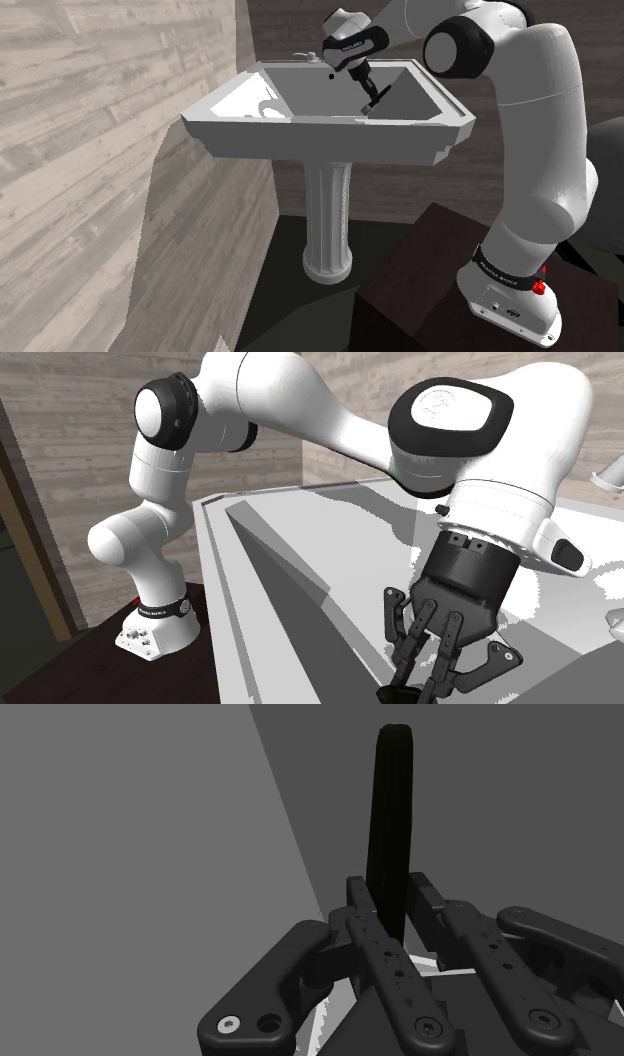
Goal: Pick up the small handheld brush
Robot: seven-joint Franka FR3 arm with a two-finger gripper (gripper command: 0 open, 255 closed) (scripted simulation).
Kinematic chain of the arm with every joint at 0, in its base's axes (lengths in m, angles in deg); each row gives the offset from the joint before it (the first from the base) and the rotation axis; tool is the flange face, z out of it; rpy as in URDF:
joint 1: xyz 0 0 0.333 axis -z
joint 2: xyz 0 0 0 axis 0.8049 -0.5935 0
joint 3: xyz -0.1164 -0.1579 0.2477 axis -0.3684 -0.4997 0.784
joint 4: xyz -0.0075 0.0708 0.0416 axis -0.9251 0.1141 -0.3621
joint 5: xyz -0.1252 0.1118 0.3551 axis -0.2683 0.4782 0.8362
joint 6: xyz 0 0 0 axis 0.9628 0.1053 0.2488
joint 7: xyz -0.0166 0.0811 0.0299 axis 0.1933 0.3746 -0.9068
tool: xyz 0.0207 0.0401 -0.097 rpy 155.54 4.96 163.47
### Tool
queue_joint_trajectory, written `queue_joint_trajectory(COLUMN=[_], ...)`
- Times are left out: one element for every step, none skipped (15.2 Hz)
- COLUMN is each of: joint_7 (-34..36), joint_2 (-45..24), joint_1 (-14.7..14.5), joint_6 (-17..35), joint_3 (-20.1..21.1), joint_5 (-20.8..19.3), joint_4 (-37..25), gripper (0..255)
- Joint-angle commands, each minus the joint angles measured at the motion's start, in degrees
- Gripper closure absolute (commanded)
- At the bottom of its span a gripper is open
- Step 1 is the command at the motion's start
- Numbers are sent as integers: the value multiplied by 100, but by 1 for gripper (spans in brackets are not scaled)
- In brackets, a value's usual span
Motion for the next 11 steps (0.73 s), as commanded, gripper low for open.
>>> queue_joint_trajectory(joint_7=[-56, -87, -119, -151, -184, -218, -252, -287, -322, -358, -396], joint_2=[12, 13, 12, 9, 5, -1, -9, -19, -31, -46, -62], joint_1=[-2, -2, -2, -2, -1, -1, 1, 2, 5, 7, 10], joint_6=[-121, -187, -254, -322, -391, -460, -530, -601, -673, -747, -821], joint_3=[-5, -8, -11, -14, -17, -20, -24, -27, -30, -34, -38], joint_5=[0, 1, 2, 2, 3, 4, 6, 7, 8, 9, 11], joint_4=[-119, -192, -267, -345, -425, -508, -594, -683, -775, -870, -969], gripper=[255, 255, 255, 255, 255, 255, 255, 255, 255, 255, 255])
